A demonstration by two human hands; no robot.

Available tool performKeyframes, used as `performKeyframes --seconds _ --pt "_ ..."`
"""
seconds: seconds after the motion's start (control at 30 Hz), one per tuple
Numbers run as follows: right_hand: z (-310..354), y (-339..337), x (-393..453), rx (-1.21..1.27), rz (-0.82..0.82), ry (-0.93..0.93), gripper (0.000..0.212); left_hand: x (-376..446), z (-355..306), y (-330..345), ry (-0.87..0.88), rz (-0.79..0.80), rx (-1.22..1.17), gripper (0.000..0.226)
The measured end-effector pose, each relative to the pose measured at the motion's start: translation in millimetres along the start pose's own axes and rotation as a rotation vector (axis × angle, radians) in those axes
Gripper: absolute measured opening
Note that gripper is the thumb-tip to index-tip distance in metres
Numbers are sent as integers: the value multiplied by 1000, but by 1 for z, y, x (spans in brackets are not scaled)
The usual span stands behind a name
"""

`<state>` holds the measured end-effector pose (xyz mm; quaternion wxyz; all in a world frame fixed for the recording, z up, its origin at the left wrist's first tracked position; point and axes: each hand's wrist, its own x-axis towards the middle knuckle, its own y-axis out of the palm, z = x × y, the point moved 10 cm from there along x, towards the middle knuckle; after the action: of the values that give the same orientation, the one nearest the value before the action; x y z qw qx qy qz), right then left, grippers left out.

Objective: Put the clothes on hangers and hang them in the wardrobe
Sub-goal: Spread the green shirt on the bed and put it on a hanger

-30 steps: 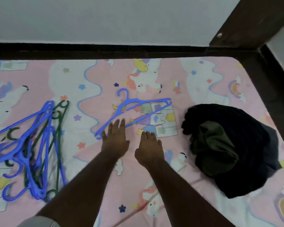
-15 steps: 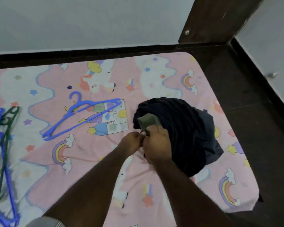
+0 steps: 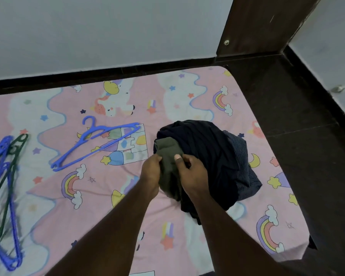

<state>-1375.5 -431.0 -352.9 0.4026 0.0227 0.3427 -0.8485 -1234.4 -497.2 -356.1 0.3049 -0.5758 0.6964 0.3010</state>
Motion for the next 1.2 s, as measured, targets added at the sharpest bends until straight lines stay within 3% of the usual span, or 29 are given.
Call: performKeyframes --seconds 0.27,0.43,0.6,0.7,0.73,0.8,0.93,1.07,1.2 --pt "1 3 -10 -306 114 55 64 -30 -37 -22 35 25 -133 19" --pt "39 10 -32 -166 107 9 57 -56 -55 -36 33 105 -138 21" --pt "59 -12 -61 199 -14 151 38 -99 -94 -23 58 271 -101 31" --pt "54 -6 -75 548 -38 353 63 -128 -125 -22 115 345 -61 20" --pt "55 0 -81 720 -35 455 60 -134 -136 -29 143 341 -49 18" --pt "76 4 -97 1016 -5 553 34 -147 -157 -45 181 328 -27 18" --pt "123 -13 -108 1357 -49 515 10 -167 -187 -74 220 354 34 16" --pt "177 -35 -118 1635 3 402 18 -171 -201 -116 288 232 187 18" --pt "239 -69 -116 1728 77 180 19 -173 -209 -136 321 196 264 22"
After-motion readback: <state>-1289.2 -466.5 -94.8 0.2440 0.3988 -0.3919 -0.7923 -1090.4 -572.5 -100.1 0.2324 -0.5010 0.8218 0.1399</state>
